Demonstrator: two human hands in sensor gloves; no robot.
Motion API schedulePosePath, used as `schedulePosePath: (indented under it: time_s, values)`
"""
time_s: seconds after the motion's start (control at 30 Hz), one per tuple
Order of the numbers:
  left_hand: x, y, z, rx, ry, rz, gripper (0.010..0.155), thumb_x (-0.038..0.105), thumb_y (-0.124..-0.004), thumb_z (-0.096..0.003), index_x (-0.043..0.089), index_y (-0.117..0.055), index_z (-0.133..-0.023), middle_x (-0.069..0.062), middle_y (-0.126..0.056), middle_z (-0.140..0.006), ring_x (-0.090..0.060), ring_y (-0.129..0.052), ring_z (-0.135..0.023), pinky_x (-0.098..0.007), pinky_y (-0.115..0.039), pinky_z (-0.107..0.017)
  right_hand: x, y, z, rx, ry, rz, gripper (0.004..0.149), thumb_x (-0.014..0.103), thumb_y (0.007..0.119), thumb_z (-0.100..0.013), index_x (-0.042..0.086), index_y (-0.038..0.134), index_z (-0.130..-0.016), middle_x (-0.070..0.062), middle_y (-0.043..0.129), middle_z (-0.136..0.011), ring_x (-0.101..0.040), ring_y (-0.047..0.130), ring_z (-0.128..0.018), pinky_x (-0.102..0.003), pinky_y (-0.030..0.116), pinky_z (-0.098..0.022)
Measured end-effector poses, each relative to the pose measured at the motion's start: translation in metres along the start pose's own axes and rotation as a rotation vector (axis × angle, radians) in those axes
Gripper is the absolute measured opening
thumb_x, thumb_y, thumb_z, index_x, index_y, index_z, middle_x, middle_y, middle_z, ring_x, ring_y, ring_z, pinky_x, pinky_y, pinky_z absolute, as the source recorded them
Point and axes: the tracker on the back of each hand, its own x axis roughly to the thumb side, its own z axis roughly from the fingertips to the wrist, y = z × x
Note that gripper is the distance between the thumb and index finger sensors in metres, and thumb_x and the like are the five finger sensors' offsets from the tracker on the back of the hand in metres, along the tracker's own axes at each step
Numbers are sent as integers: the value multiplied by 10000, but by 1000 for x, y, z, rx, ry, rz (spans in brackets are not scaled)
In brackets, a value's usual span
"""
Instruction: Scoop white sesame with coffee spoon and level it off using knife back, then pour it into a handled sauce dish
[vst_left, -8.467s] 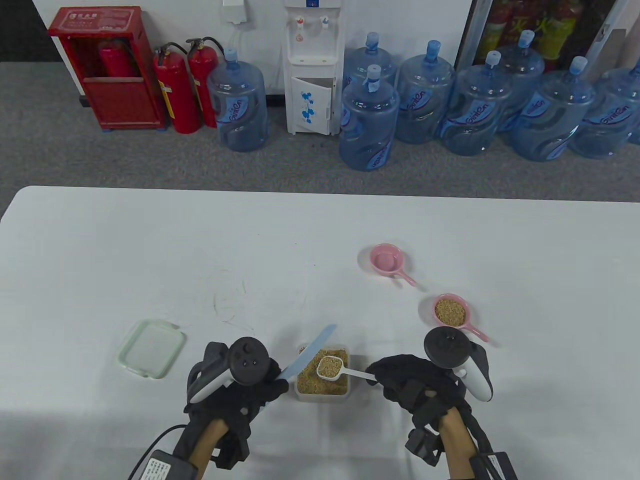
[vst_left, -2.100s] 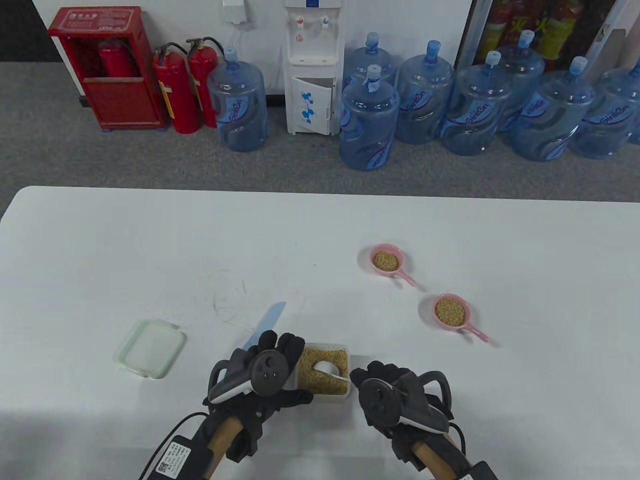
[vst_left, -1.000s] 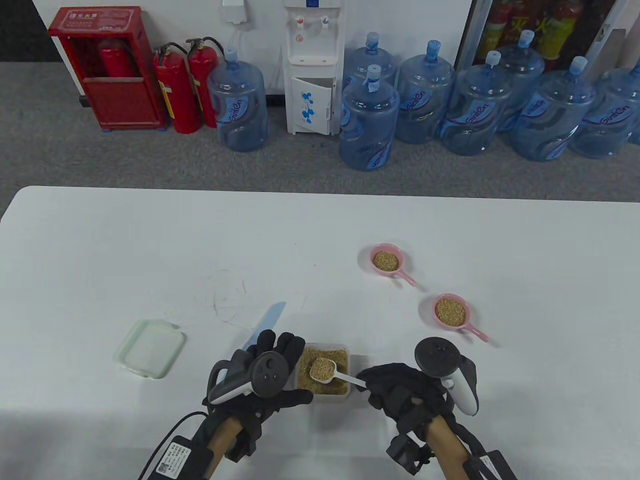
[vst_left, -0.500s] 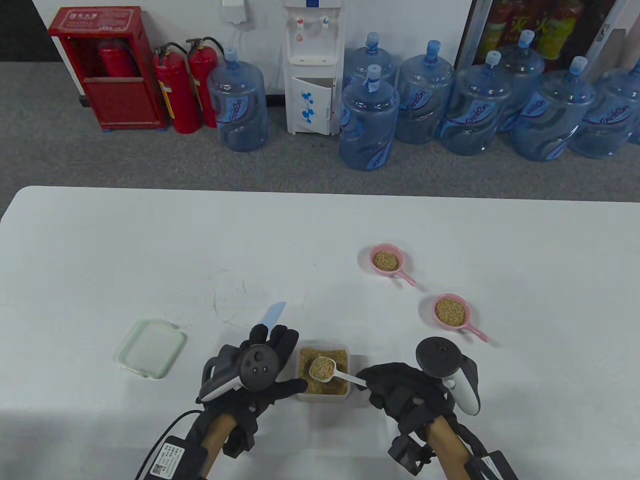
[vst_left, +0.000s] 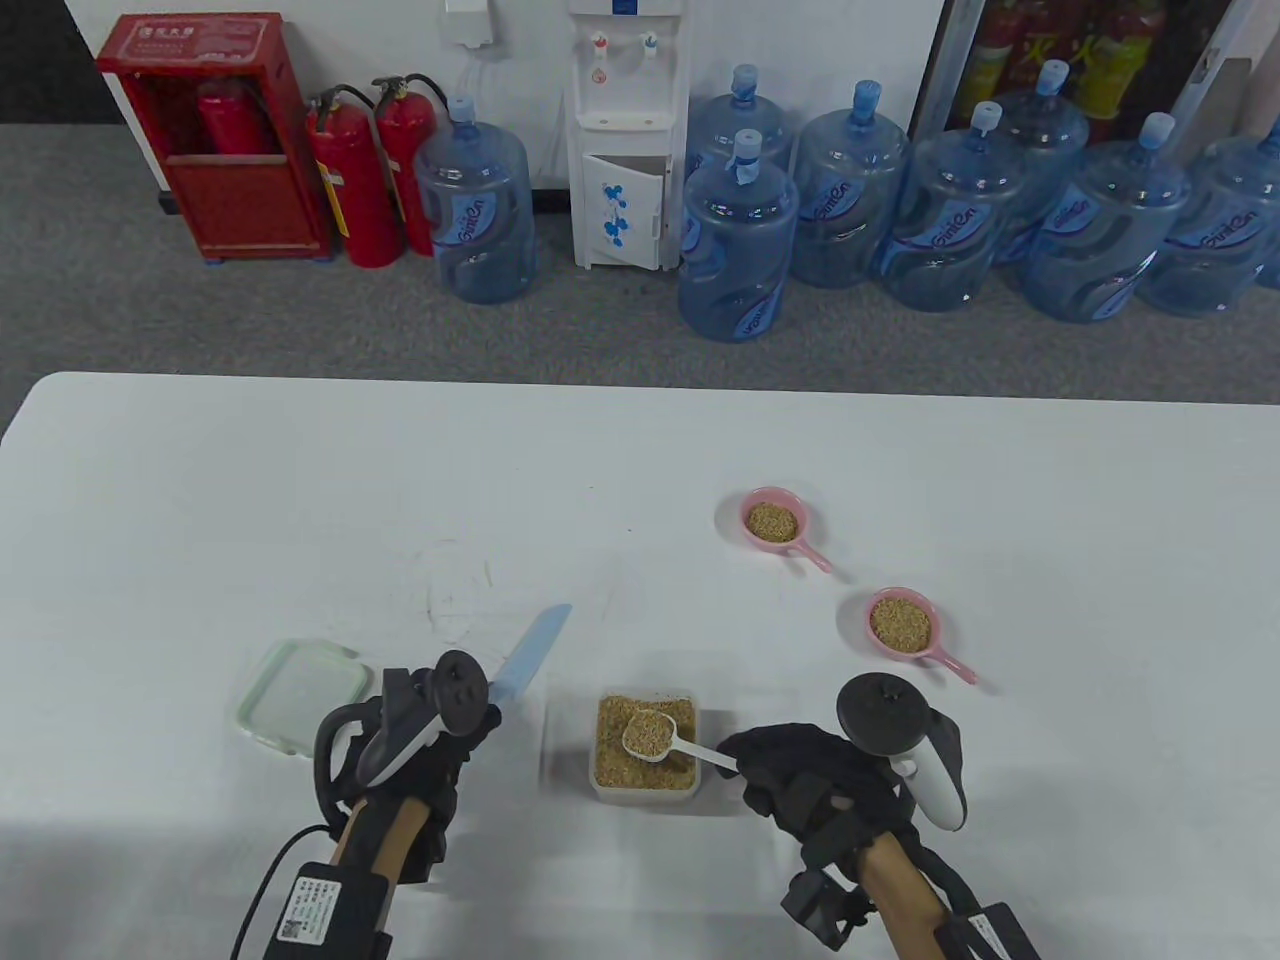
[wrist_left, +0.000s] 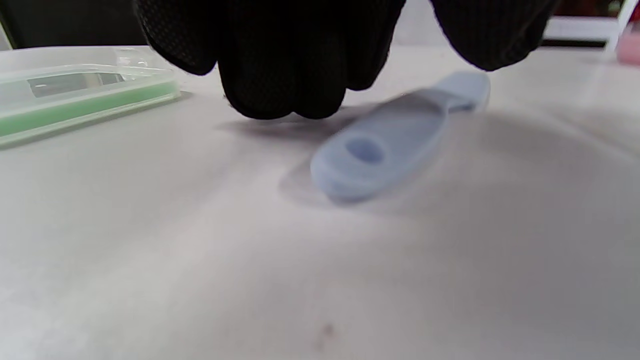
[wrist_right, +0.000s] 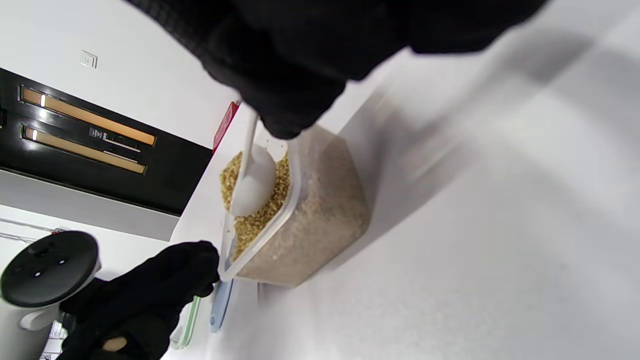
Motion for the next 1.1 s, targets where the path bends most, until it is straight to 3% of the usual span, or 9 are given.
schedulePosePath:
  time_s: [0.2, 0.5, 0.67, 0.87, 0.97, 1.1]
  values:
    - [18, -3, -2, 27, 17, -166, 547, 498, -782, -522, 223, -768, -995, -4, -867, -900, -256, -934, -801, -542, -693, -728, 0, -2, 0, -7, -4, 11, 438, 276, 686, -597, 83, 840, -958, -35, 969, -520, -56, 881, -239, -325, 843, -222]
    - [11, -2, -5, -74, -21, -6, 489, 475, -807, -526, 183, -790, -918, -20, -894, -775, -234, -955, -670, -545, -718, -692, 2, -2, 2, -10, -16, 11, 440, 277, 685, -598, 82, 838, -961, -35, 967, -521, -57, 879, -241, -326, 842, -225]
    - [11, 12, 4, 5, -41, 63, 466, 463, -812, -531, 188, -810, -907, -22, -903, -756, -227, -956, -660, -542, -722, -688, 2, -3, 2, -12, -20, 11, 438, 276, 684, -599, 85, 839, -961, -36, 967, -521, -57, 879, -242, -327, 842, -225]
    - [22, 40, 39, 146, -235, 250, 445, 472, -807, -534, 208, -808, -893, -7, -911, -726, -200, -967, -627, -523, -738, -679, 2, -4, 3, -16, -25, 14, 438, 276, 684, -599, 85, 837, -963, -37, 966, -523, -58, 879, -242, -327, 841, -226]
    - [37, 47, 59, 146, -358, 350, 445, 473, -801, -539, 205, -815, -894, -3, -921, -715, -199, -974, -616, -518, -744, -676, 3, -4, 3, -15, -25, 17, 438, 276, 684, -600, 85, 835, -964, -37, 965, -523, -58, 879, -243, -328, 841, -226]
    - [58, 46, 72, 57, -492, 411, 444, 478, -801, -540, 206, -819, -891, 2, -926, -707, -194, -979, -609, -512, -746, -678, 3, -4, 3, -16, -25, 19, 440, 276, 684, -600, 82, 837, -964, -37, 966, -522, -59, 879, -242, -328, 841, -226]
